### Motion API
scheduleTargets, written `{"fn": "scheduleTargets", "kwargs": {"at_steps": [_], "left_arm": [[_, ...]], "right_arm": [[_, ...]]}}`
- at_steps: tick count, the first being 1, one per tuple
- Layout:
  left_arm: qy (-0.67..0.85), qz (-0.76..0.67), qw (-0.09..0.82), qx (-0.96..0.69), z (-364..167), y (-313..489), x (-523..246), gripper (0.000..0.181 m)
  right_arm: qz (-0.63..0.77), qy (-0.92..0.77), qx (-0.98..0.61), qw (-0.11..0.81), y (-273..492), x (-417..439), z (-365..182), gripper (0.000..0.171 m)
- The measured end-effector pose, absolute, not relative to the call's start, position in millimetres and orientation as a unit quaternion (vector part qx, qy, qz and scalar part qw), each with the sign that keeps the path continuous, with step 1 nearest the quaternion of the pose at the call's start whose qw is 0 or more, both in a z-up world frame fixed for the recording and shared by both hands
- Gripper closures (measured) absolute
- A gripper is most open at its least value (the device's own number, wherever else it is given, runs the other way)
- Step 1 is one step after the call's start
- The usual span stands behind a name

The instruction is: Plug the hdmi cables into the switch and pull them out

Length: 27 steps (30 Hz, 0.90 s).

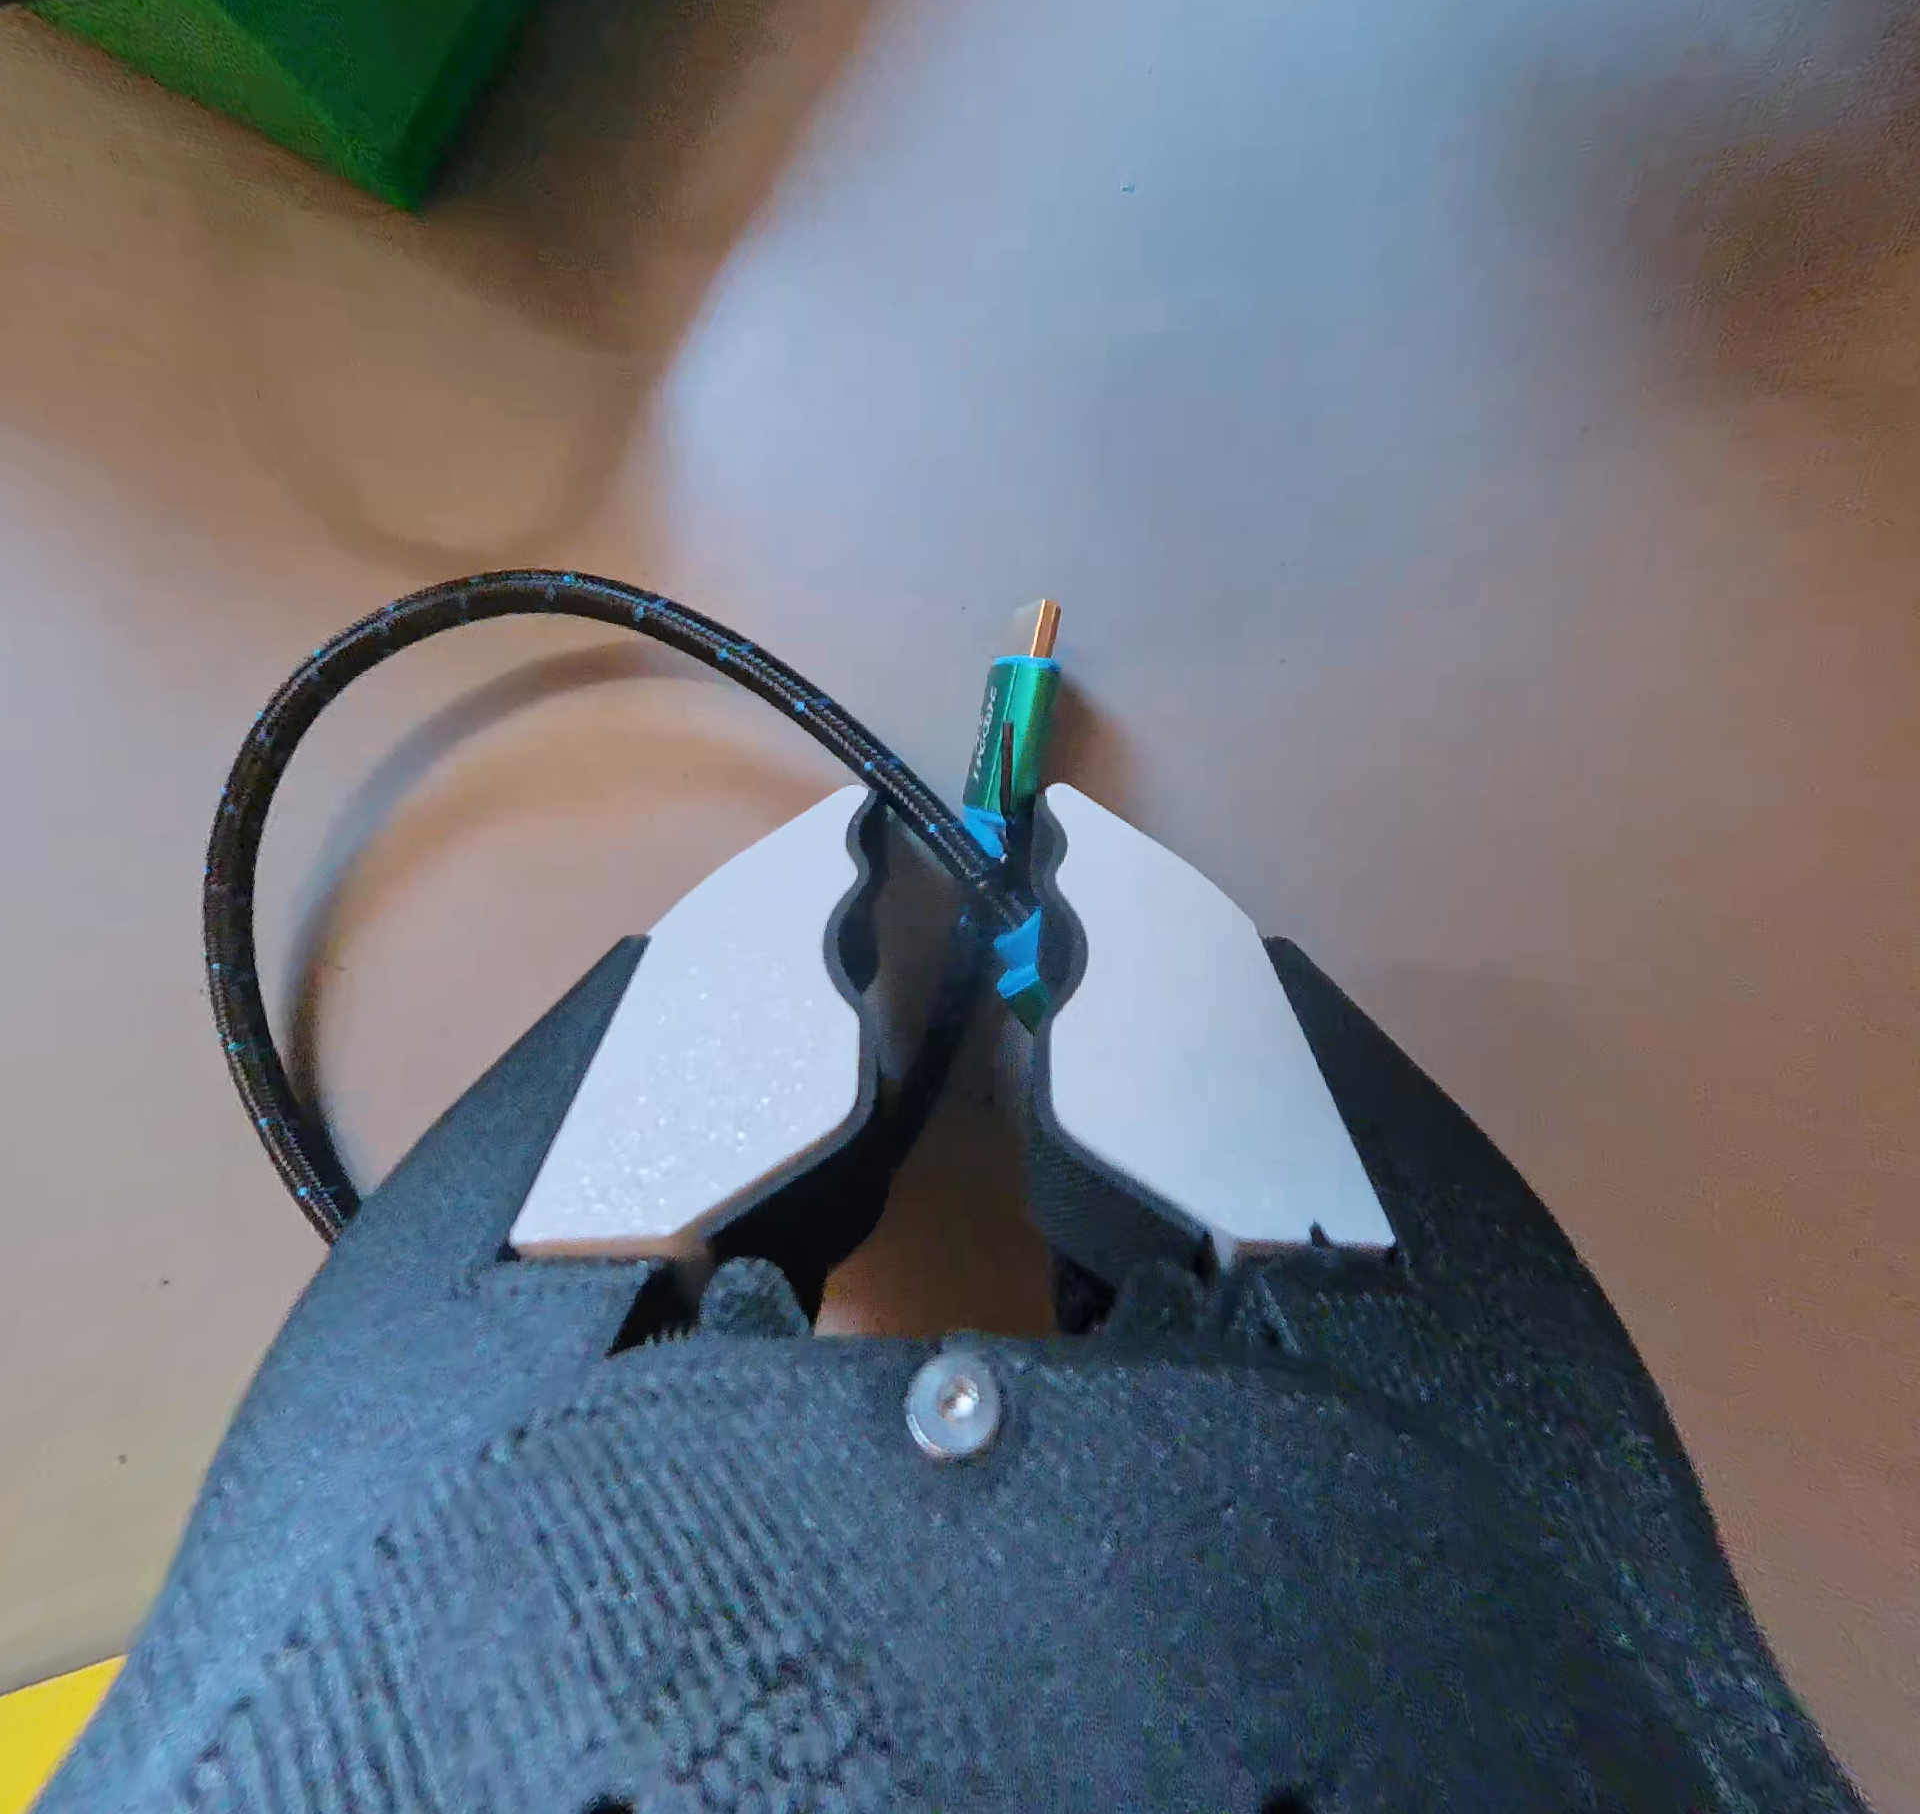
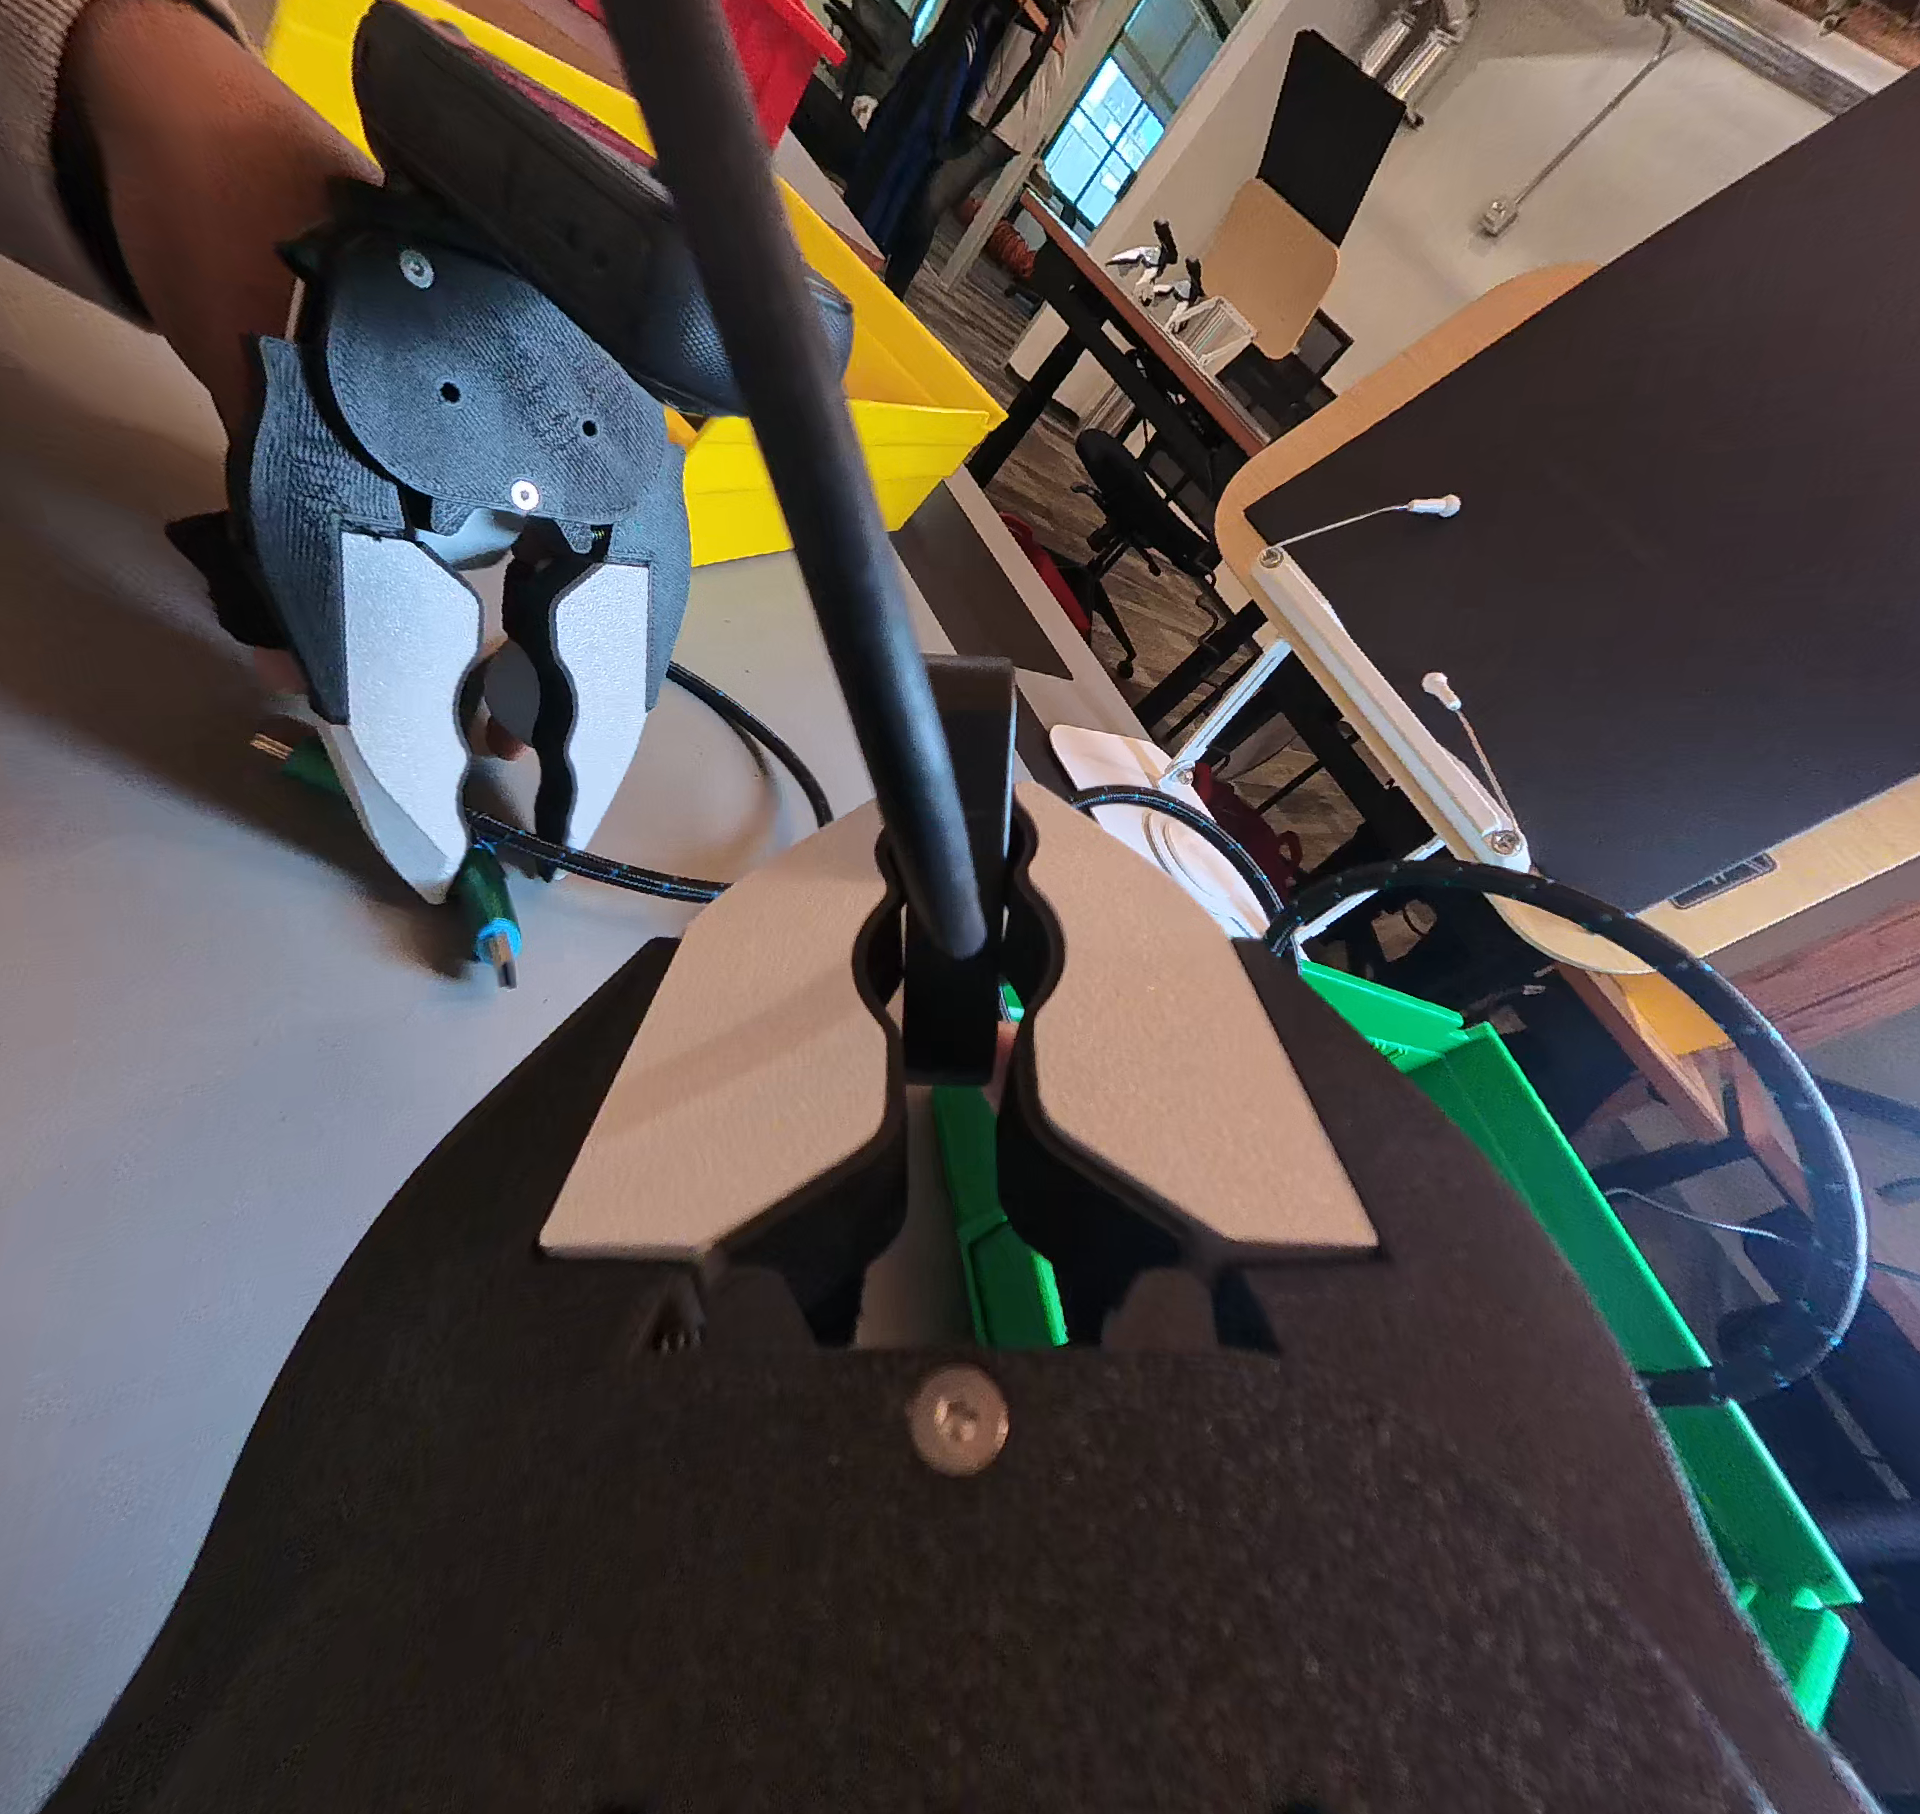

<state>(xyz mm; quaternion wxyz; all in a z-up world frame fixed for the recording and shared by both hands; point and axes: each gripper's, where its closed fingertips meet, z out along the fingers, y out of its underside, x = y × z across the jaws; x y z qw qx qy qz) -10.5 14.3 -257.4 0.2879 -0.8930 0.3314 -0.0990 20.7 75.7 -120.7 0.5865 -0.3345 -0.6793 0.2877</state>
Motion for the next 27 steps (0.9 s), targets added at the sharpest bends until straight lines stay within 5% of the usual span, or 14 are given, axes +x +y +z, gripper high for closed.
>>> {"fn": "scheduleTargets", "kwargs": {"at_steps": [8,18,27], "left_arm": [[0.308,-0.033,0.361,-0.879,-216.7,29.4,-37.1,0.162],[0.275,0.059,0.529,-0.801,-30.6,46.3,-69.8,0.163],[0.260,0.081,0.517,-0.811,-56.5,49.9,-94.7,0.163]], "right_arm": [[0.268,-0.666,-0.352,0.600,90.9,20.2,-120.6,0.157],[0.267,-0.592,-0.352,0.674,114.0,11.0,-18.4,0.157],[0.264,-0.640,-0.339,0.637,116.4,9.8,-61.9,0.157]]}}
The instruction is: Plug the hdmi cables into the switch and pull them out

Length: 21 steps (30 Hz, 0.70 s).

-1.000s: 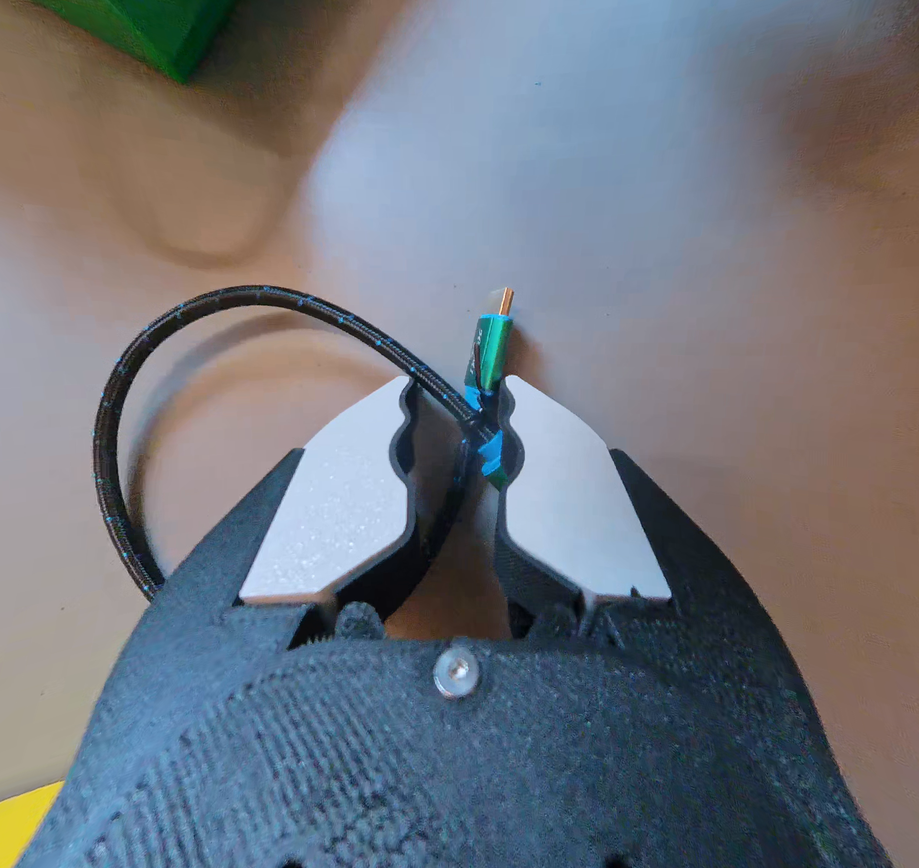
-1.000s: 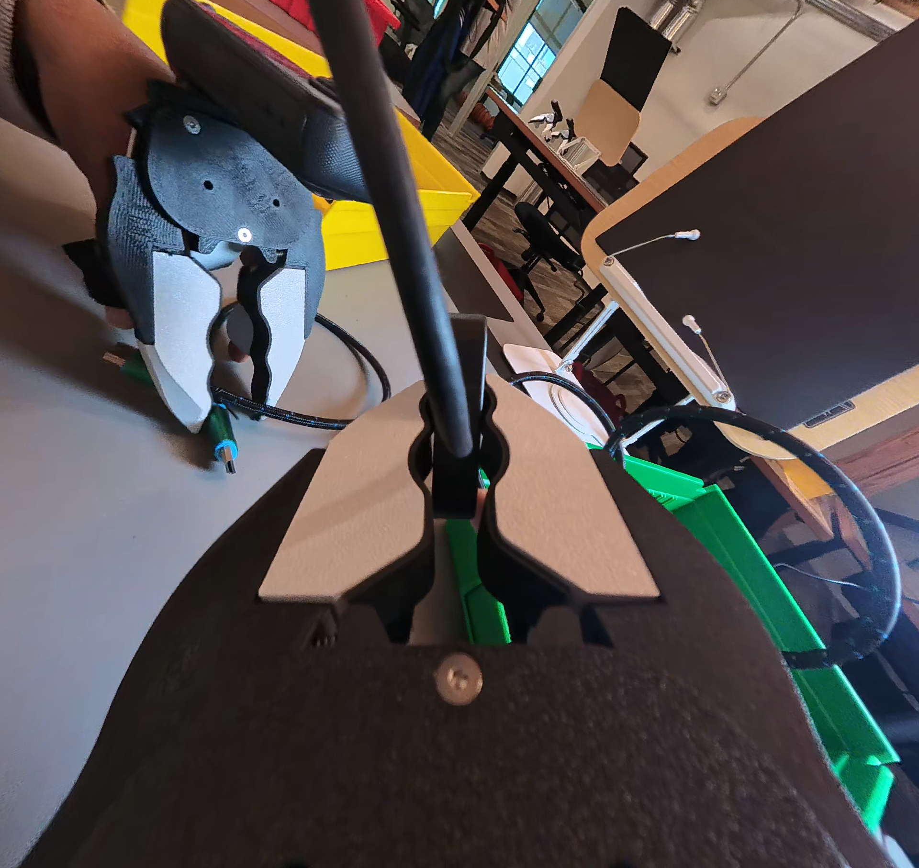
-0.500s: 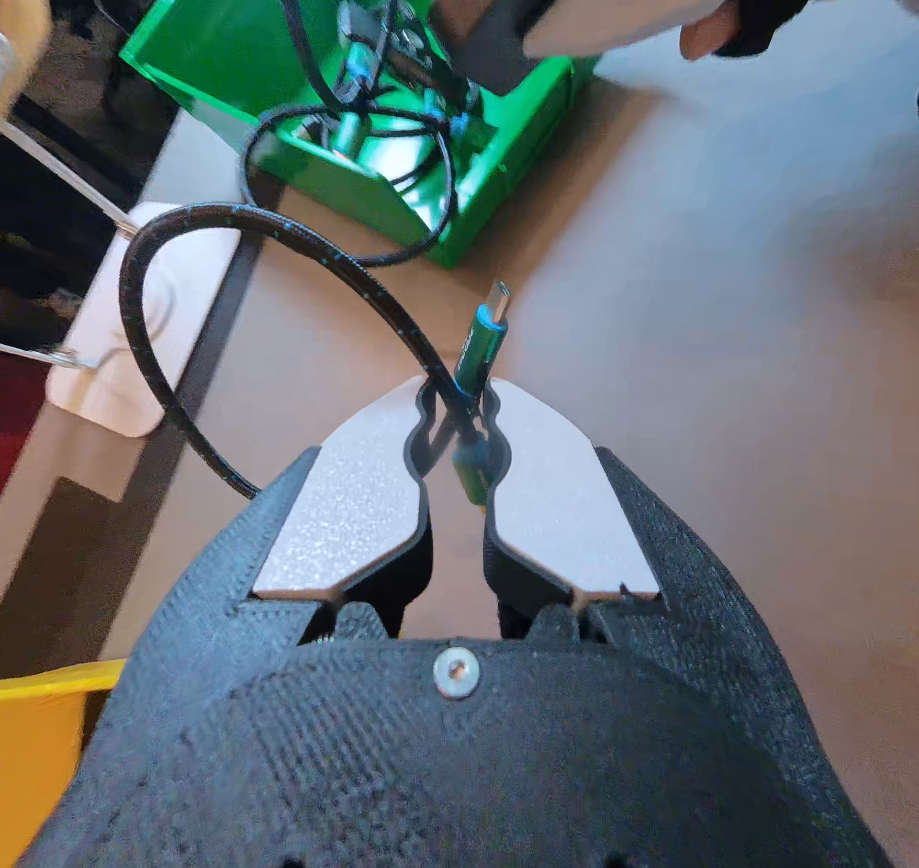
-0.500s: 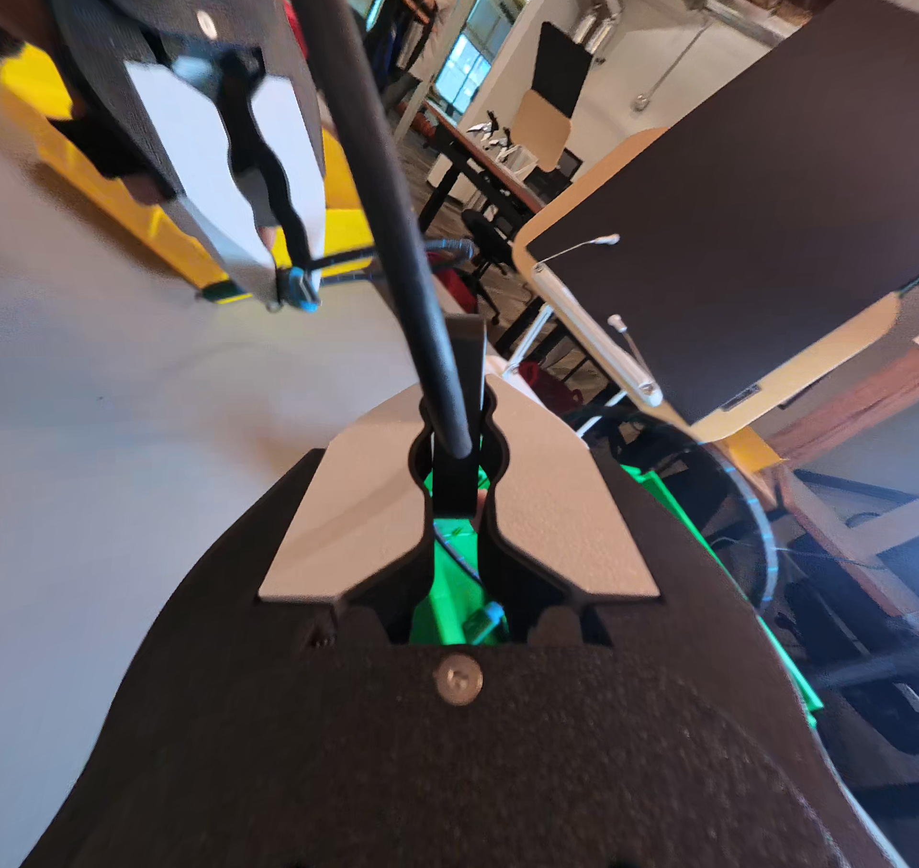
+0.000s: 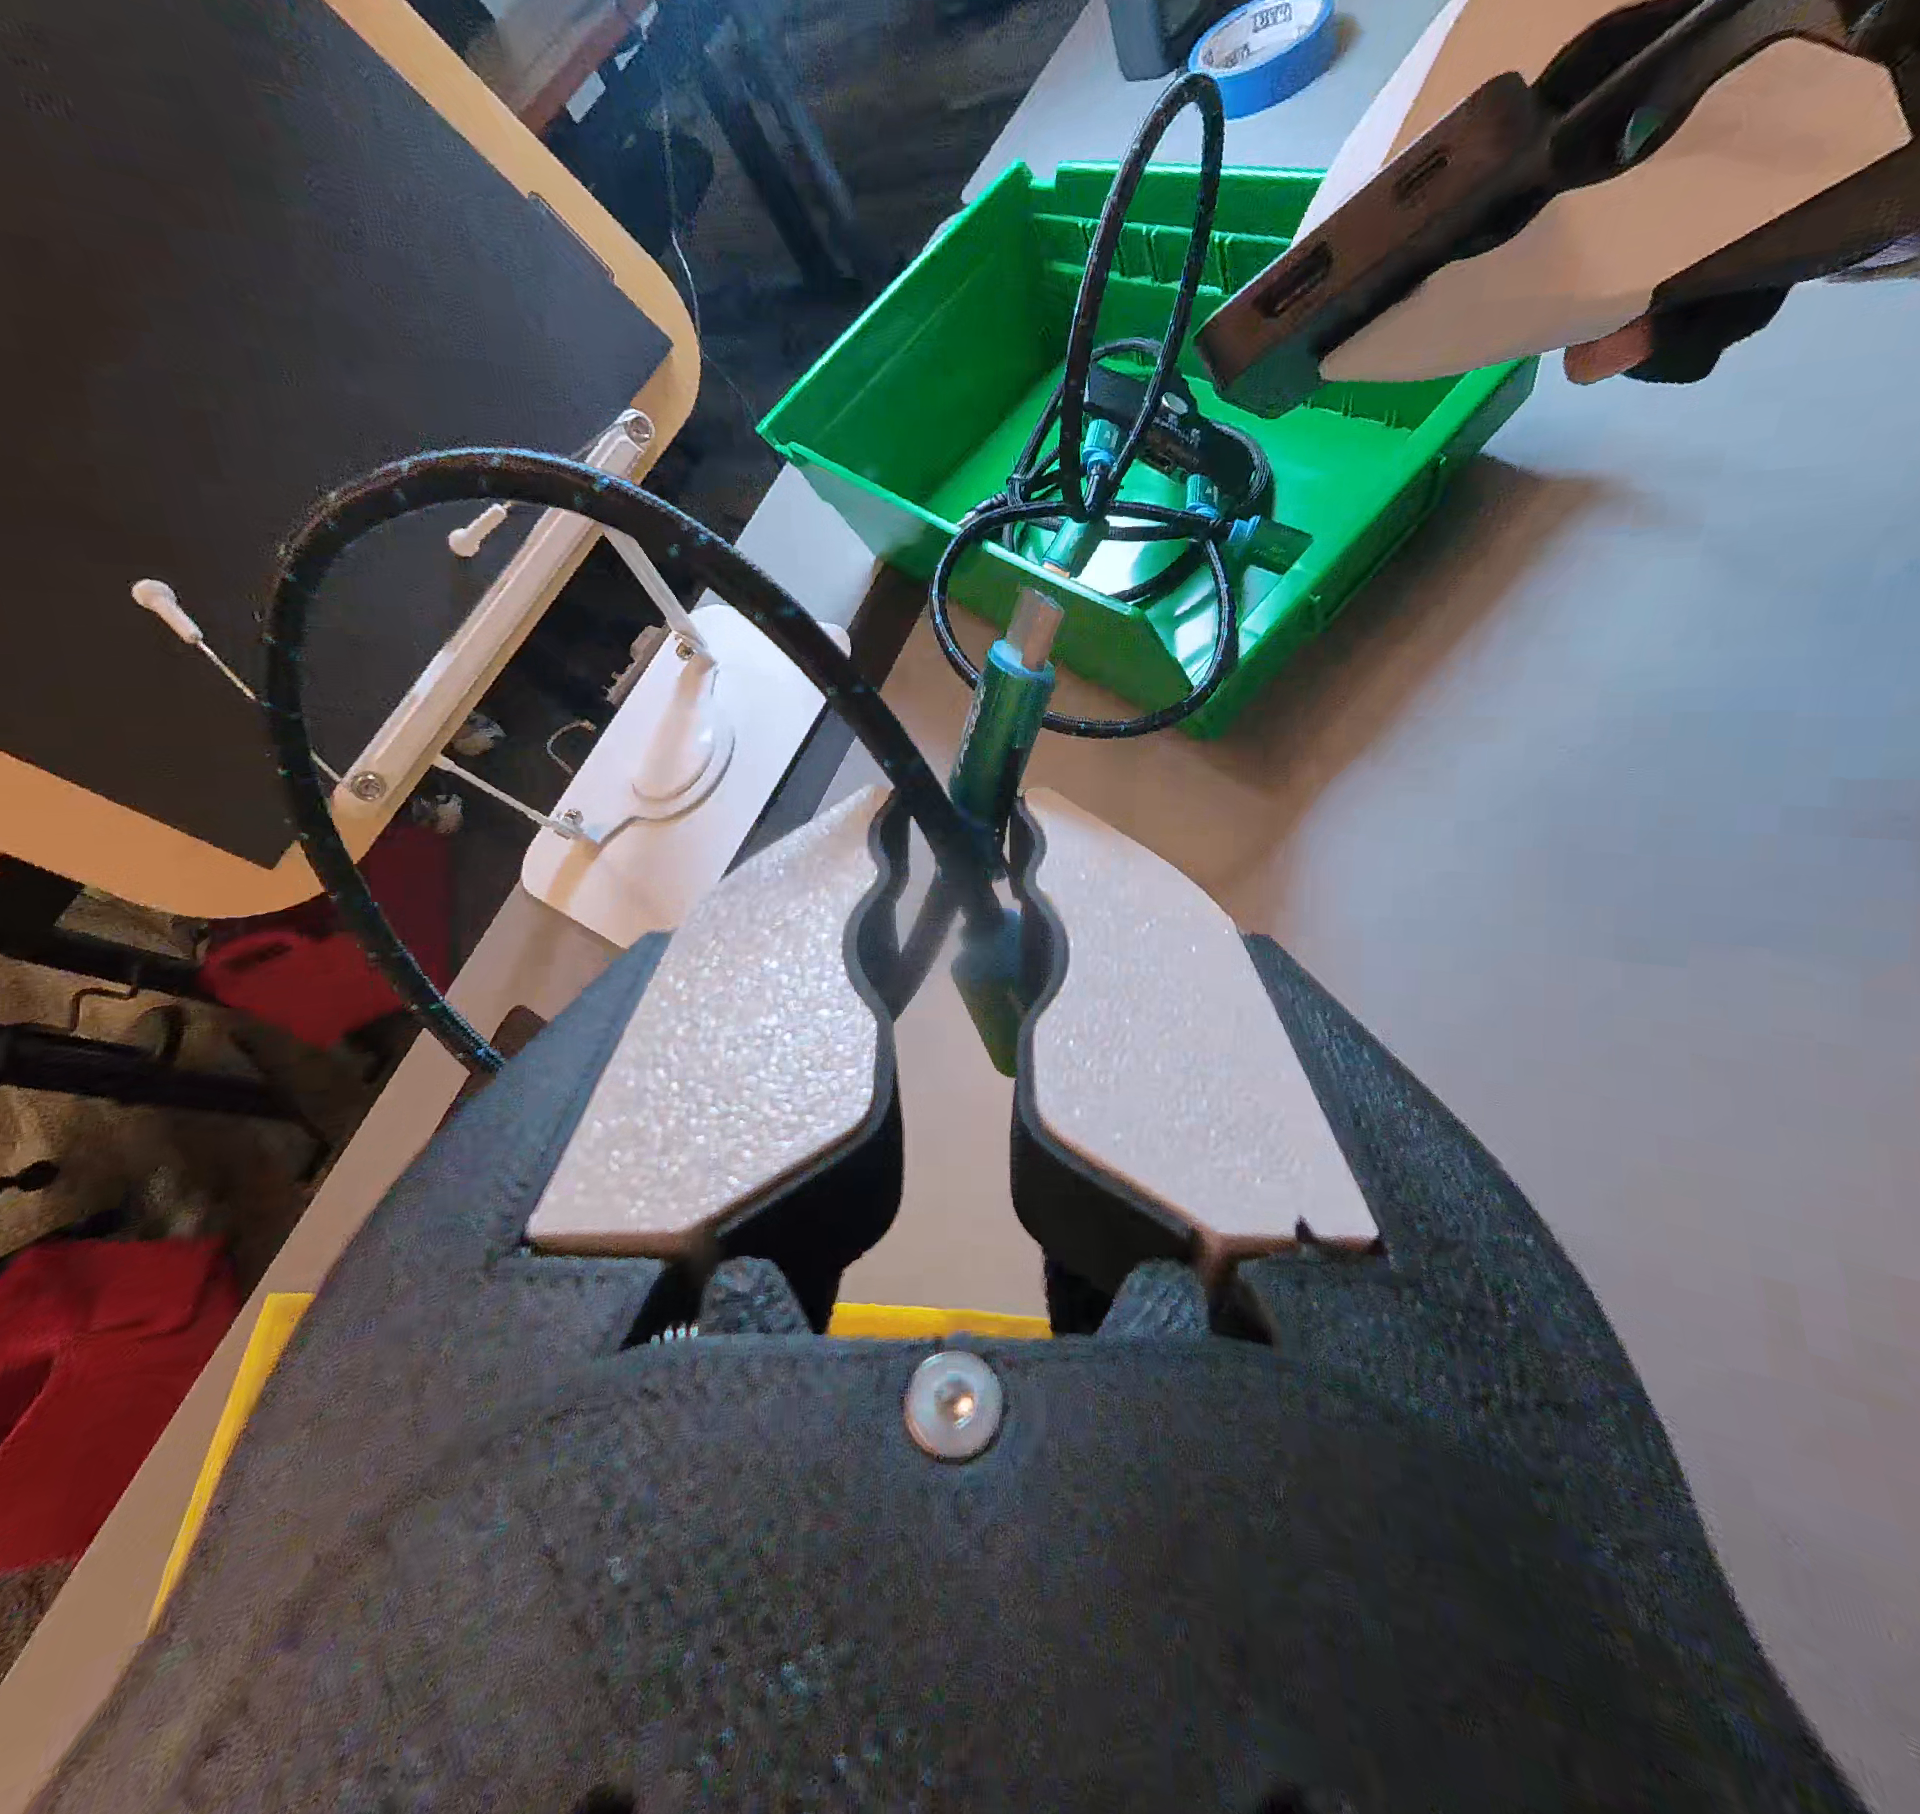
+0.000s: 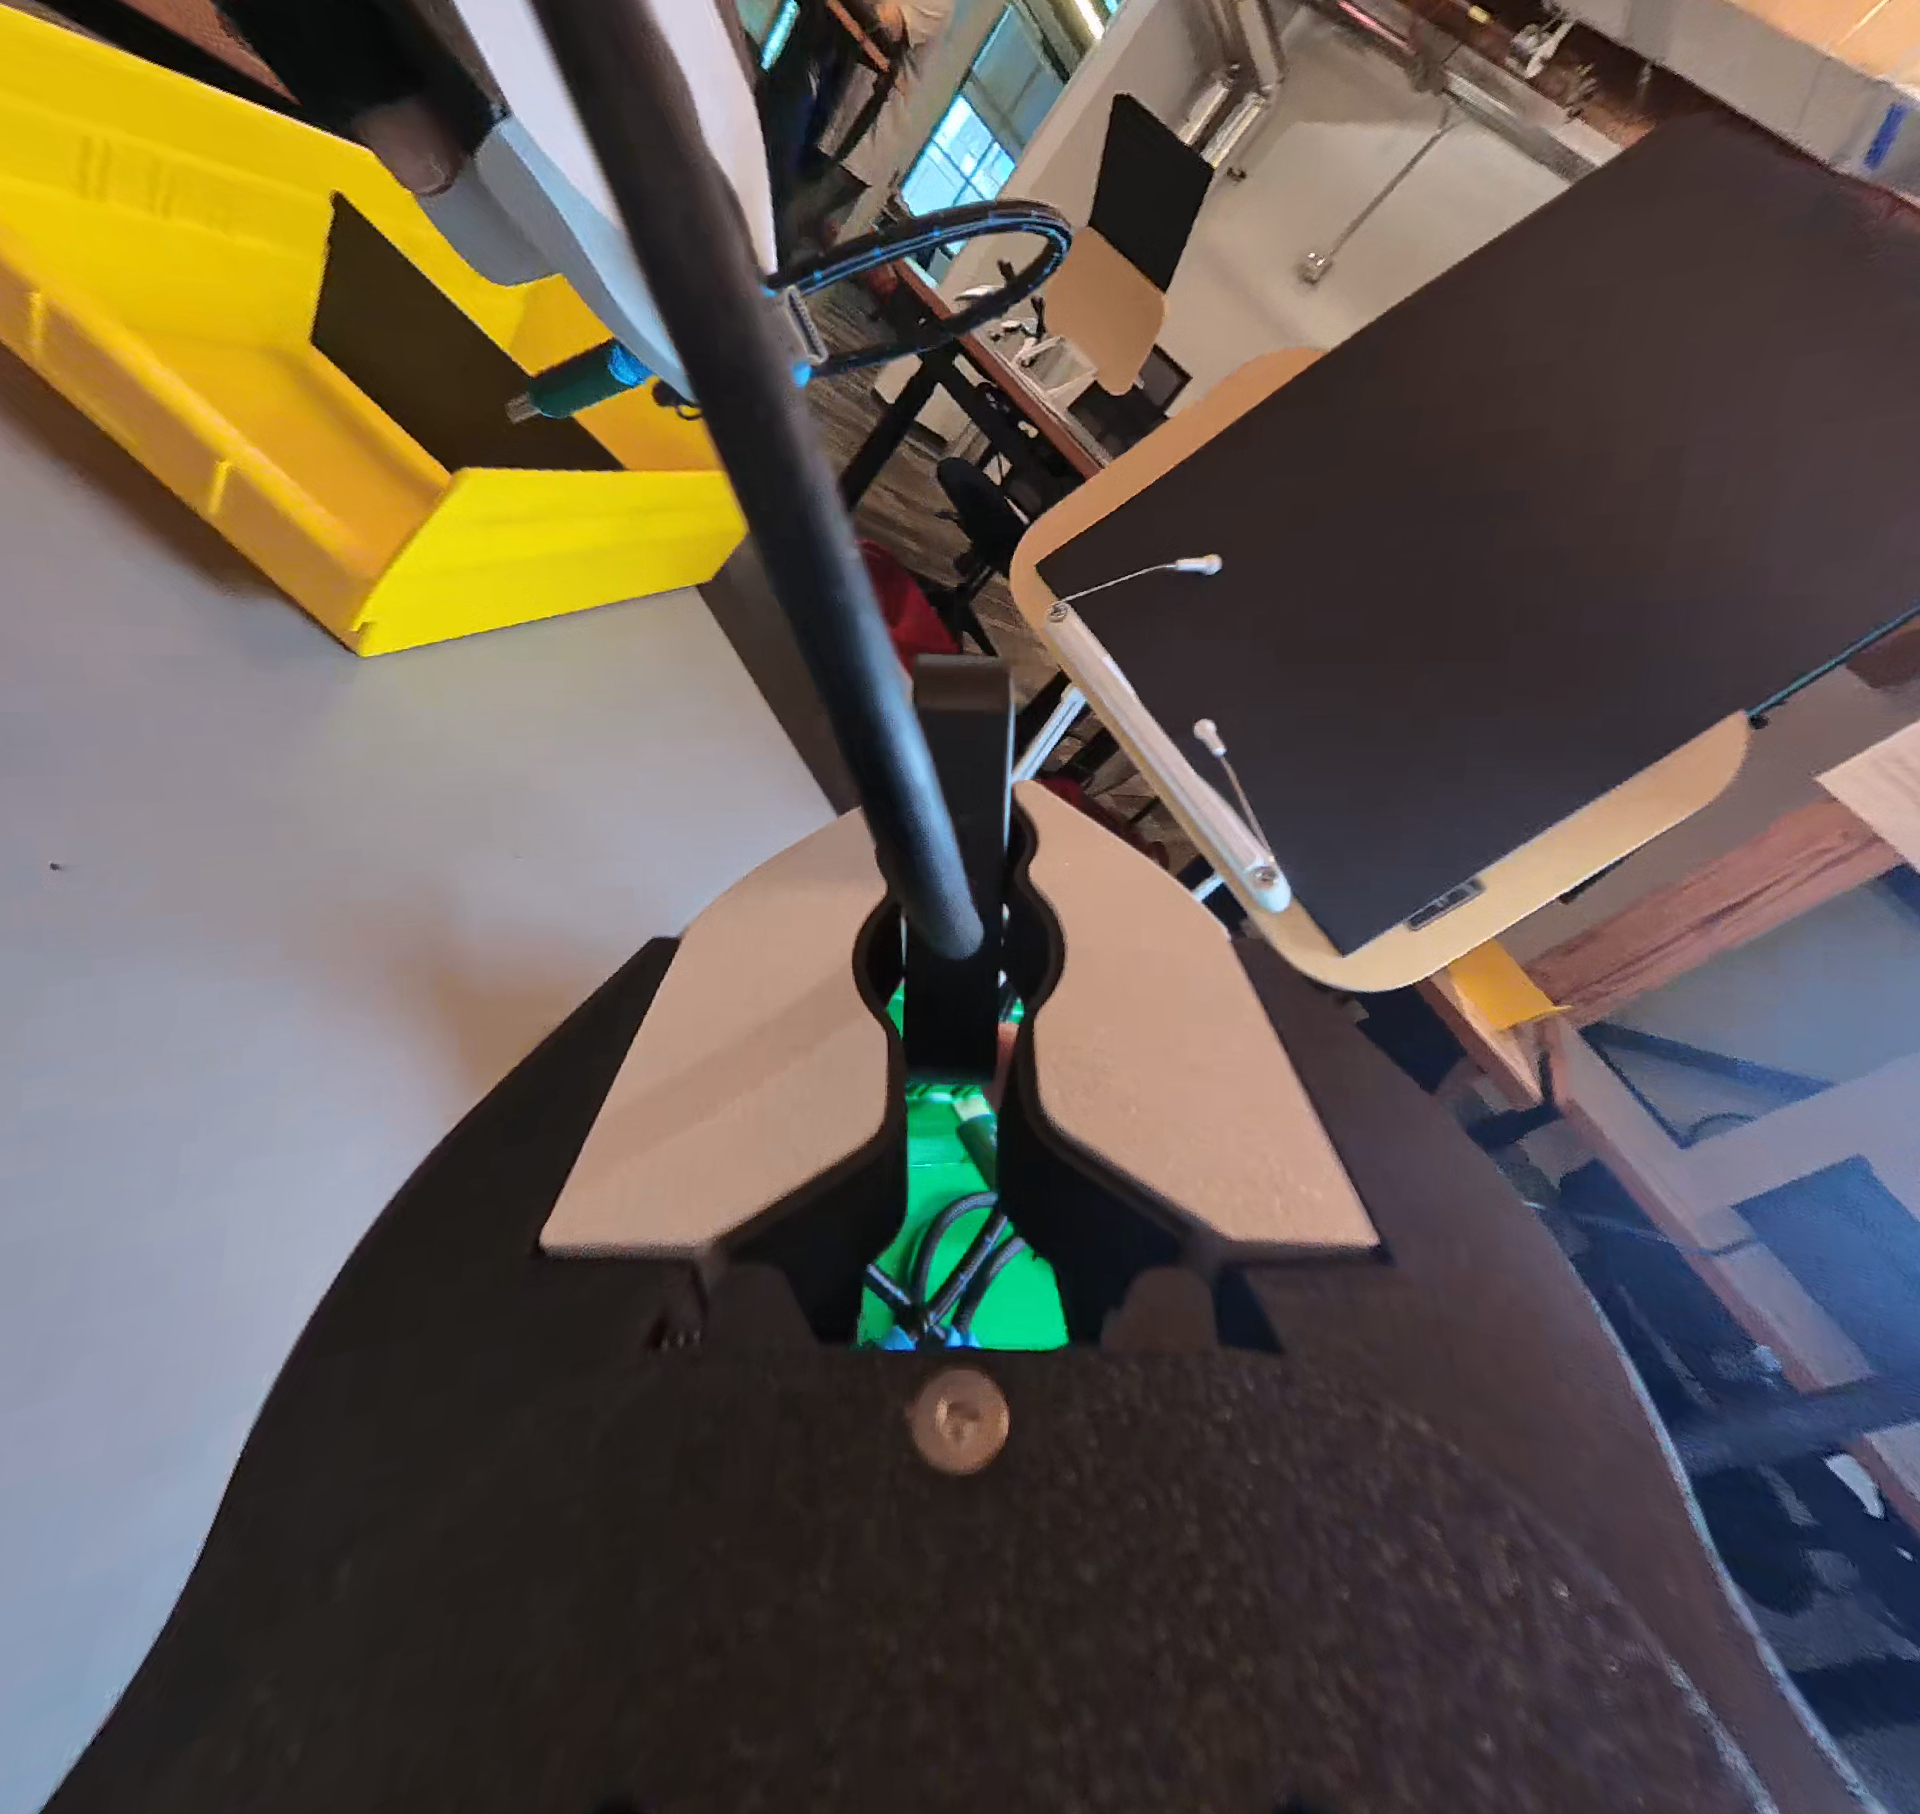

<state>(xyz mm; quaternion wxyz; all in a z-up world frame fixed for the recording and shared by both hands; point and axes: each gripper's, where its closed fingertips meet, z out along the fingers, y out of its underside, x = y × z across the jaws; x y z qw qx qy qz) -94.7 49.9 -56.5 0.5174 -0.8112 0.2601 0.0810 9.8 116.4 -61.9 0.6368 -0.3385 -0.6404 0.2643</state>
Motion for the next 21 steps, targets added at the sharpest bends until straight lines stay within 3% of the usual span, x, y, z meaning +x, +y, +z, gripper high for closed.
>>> {"fn": "scheduleTargets", "kwargs": {"at_steps": [13,21], "left_arm": [[0.293,0.163,0.480,-0.811,-43.4,27.1,-95.6,0.162],[0.344,0.153,0.416,-0.828,-74.5,30.5,-71.2,0.162]], "right_arm": [[0.219,-0.713,-0.227,0.626,69.7,-14.5,-84.8,0.157],[0.163,-0.714,-0.170,0.660,56.9,-18.5,-83.6,0.157]]}}
